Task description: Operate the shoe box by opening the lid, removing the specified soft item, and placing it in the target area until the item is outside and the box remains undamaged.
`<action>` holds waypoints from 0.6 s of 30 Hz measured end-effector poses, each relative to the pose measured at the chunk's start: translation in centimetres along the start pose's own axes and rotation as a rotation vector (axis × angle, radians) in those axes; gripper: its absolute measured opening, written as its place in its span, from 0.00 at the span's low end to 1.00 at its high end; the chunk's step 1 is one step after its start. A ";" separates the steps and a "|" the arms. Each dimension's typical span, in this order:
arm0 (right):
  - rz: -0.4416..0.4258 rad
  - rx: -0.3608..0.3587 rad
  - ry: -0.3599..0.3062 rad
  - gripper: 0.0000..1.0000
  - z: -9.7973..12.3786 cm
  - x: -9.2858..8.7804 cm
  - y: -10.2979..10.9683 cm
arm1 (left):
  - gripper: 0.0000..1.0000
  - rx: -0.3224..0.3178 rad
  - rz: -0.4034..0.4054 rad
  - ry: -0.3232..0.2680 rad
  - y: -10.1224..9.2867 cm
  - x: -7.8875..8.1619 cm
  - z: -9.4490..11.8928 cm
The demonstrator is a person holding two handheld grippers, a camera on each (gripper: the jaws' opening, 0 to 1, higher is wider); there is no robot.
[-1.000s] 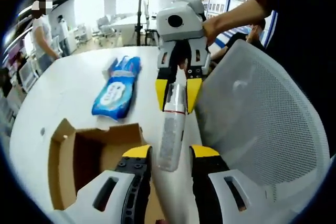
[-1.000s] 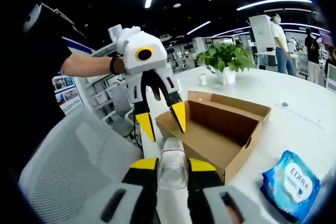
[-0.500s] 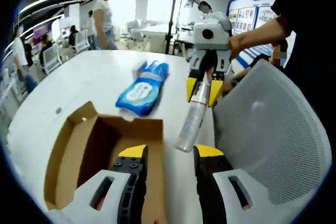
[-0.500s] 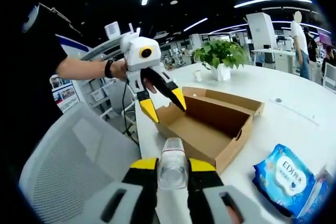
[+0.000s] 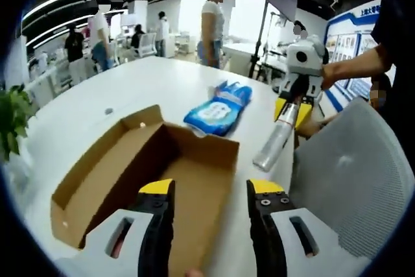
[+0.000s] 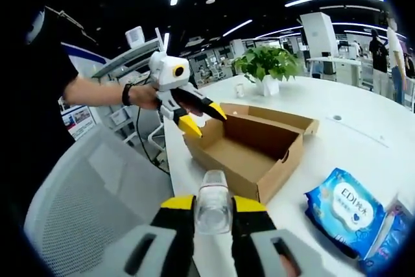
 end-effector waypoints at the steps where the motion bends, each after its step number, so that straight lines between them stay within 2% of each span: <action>1: -0.001 -0.002 0.000 0.16 0.1 0.0 -0.1 | 0.47 0.025 0.027 -0.014 0.3 -0.2 0.2; 12: 0.009 -0.011 0.028 0.16 1.5 -0.4 -0.9 | 0.51 0.122 0.098 -0.024 0.5 -2.3 1.7; 18: 0.011 -0.019 0.041 0.16 2.5 -0.4 -1.4 | 0.55 0.146 0.121 -0.032 -0.1 -2.7 2.0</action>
Point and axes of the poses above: the point that each gripper's makers call its tool centre point, and the gripper's own axes: z roughly backward along the fingers, y roughly to its left, x roughly out of its top, the point moved 4 cm from there along z, roughly backward along the fingers, and after that the axes turned 12 degrees about -y, right-handed, at the moved point
